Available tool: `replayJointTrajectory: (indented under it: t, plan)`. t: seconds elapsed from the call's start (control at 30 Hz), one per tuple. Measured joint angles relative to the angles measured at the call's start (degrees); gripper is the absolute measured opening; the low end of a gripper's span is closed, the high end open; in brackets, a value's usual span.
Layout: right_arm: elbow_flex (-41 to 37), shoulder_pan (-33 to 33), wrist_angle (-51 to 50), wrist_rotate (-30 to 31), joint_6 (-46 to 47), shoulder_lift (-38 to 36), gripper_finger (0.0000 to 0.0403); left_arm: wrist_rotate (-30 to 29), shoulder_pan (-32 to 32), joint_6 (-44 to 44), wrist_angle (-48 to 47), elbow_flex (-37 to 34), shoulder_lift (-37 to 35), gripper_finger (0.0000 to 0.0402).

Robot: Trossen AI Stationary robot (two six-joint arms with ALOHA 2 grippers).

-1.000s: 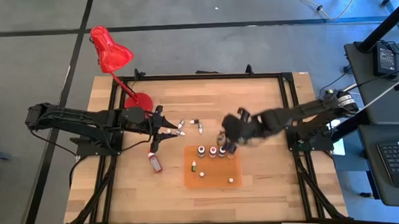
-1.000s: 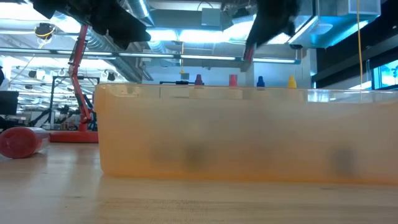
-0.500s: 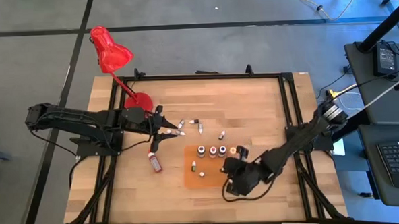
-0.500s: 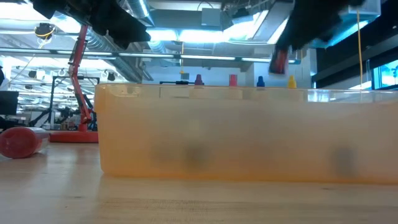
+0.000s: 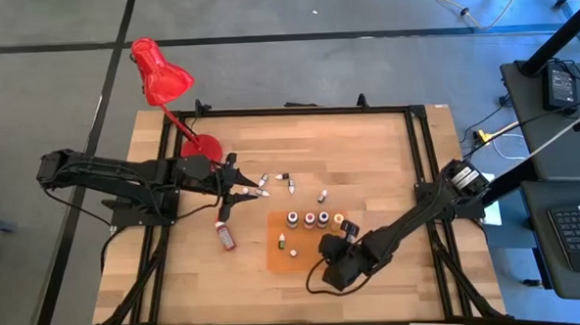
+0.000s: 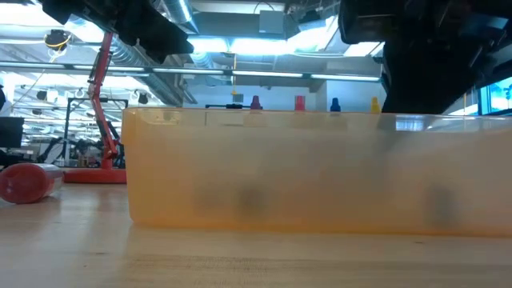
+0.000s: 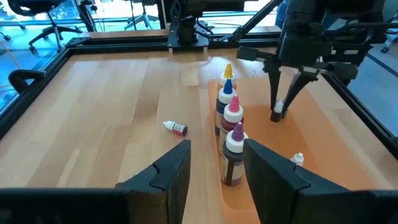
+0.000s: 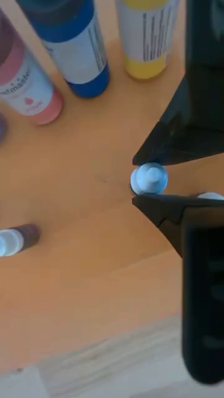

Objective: Pick & Place food coloring
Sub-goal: Put the top small red food coloring bottle into the orange bin, then put the left small red food coloring bottle into the orange bin

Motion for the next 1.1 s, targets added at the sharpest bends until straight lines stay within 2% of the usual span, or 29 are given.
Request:
replayJointTrajectory:
  t: [0.17,0.57,0.67,0.8,0.97,1.1]
  plan:
    - [0.0,0.0,0.0,-1.3,1.1,0.0,0.0099,0.2,0.0,-1.3,-1.4,0.0,0.0,0.0144]
    - [0.0,0.0,0.0,-2.7,0.7,0.0,0.0098,0.1,0.0,-3.0,-8.8,0.0,0.0,0.0144]
    - [0.2,-0.1,-0.2,-5.8,-0.6,0.0,0.0099,-3.1,0.0,-3.0,-9.7,0.0,0.0,0.0144]
    - [2.7,-0.2,-1.4,-5.6,-1.2,0.0,0.0099,-8.3,0.0,-3.4,-12.6,0.0,0.0,0.0157]
    - [9.4,-0.1,-11.0,0.4,-4.3,-0.1,0.0099,-10.6,0.4,-8.1,-18.0,0.0,0.0,0.0196]
    - [14.8,0.5,-24.6,4.3,-5.1,-0.6,0.01,-9.5,1.6,-13.3,-22.7,0.0,0.0,0.0229]
